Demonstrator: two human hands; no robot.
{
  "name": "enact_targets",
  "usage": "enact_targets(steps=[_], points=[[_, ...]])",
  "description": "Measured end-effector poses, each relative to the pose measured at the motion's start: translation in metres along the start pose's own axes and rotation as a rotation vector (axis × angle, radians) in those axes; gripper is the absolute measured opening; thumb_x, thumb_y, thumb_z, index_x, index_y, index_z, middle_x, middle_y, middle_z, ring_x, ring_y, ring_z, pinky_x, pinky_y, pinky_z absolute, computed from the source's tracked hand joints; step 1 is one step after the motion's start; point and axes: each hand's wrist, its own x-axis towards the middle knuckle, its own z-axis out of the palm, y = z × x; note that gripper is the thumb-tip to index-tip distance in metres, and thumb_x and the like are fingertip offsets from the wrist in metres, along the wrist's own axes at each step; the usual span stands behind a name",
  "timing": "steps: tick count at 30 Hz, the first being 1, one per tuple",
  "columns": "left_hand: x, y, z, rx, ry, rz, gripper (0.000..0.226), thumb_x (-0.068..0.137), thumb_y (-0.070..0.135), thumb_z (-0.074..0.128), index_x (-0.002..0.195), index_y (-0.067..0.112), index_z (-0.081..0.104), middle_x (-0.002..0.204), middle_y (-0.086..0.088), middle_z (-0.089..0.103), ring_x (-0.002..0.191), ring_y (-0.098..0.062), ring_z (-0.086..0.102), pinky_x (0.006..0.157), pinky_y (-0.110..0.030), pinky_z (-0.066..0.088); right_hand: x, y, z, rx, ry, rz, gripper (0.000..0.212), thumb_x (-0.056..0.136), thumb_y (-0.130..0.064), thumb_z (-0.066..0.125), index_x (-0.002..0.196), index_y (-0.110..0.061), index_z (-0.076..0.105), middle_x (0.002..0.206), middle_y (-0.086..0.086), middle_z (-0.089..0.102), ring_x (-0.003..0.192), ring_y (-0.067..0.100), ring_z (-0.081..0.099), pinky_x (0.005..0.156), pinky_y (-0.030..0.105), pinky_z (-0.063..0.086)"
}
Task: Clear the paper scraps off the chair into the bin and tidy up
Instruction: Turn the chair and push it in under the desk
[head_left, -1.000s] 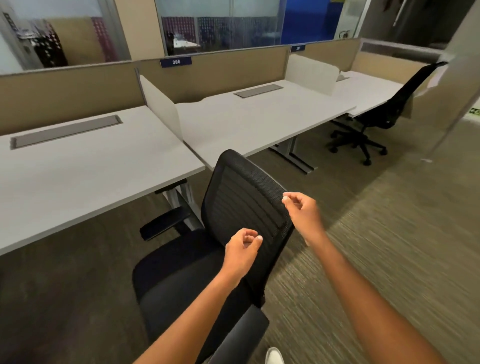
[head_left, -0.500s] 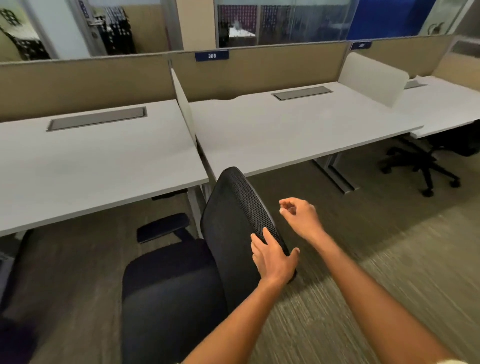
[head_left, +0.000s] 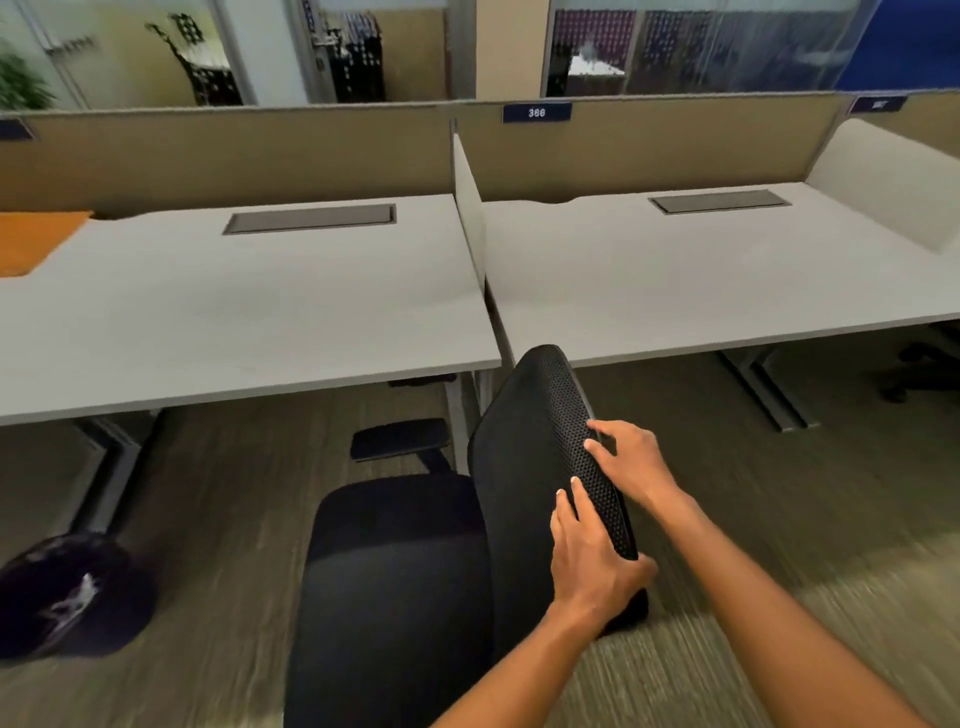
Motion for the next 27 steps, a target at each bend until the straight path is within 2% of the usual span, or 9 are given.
enact_targets(steps=[5,13,18,23,27], points=[[-0.022,-0.019,-0.018,0.036,-0.052,0.041,0.114,0.069,0.042,0.069,0.153,0.02,-0.005,0.162,-0.008,-0.001,0.15,-0.025,-0.002,0.119,-0.039,0.021,-0.019,-0.006,0.007,0.017,0.027,0.028,0.037,0.089,-0.024,0.067,0.124,-0.014,0.065,0.125,0.006,0.067,0.117,0.019,0.062,0.106,0.04,0.046],[-0.073,-0.074,-0.067,0.097,-0.167,0.119,0.12,0.066,0.049,0.072,0.153,0.018,-0.003,0.163,-0.001,0.002,0.15,-0.018,0.001,0.121,-0.034,0.016,-0.078,-0.035,0.031,0.017,0.062,-0.01,0.03,0.088,-0.022,0.068,0.115,-0.011,0.07,0.114,0.005,0.072,0.107,0.017,0.068,0.1,0.035,0.051],[-0.113,-0.114,-0.118,0.12,-0.253,0.149,0.118,0.064,0.049,0.075,0.153,0.022,0.001,0.161,0.003,0.01,0.148,-0.015,0.012,0.121,-0.034,0.02,-0.117,-0.067,0.058,-0.005,0.051,-0.053,0.028,0.086,-0.026,0.07,0.111,-0.013,0.073,0.108,0.004,0.074,0.099,0.015,0.071,0.094,0.037,0.055],[-0.159,-0.157,-0.176,0.194,-0.309,0.167,0.112,0.066,0.041,0.076,0.152,0.024,0.006,0.155,0.009,0.021,0.141,-0.008,0.024,0.114,-0.021,0.025,-0.153,-0.103,0.083,-0.07,-0.009,-0.156,0.02,0.084,-0.031,0.071,0.099,-0.019,0.078,0.094,-0.005,0.077,0.077,0.003,0.07,0.077,0.024,0.057],[-0.192,-0.197,-0.228,0.258,-0.415,0.098,0.113,0.067,0.038,0.076,0.153,0.029,0.003,0.157,0.011,0.016,0.143,-0.008,0.02,0.118,-0.028,0.024,-0.182,-0.134,0.104,-0.092,-0.145,-0.271,0.019,0.085,-0.033,0.07,0.099,-0.023,0.078,0.094,-0.01,0.076,0.077,-0.002,0.068,0.076,0.021,0.057]])
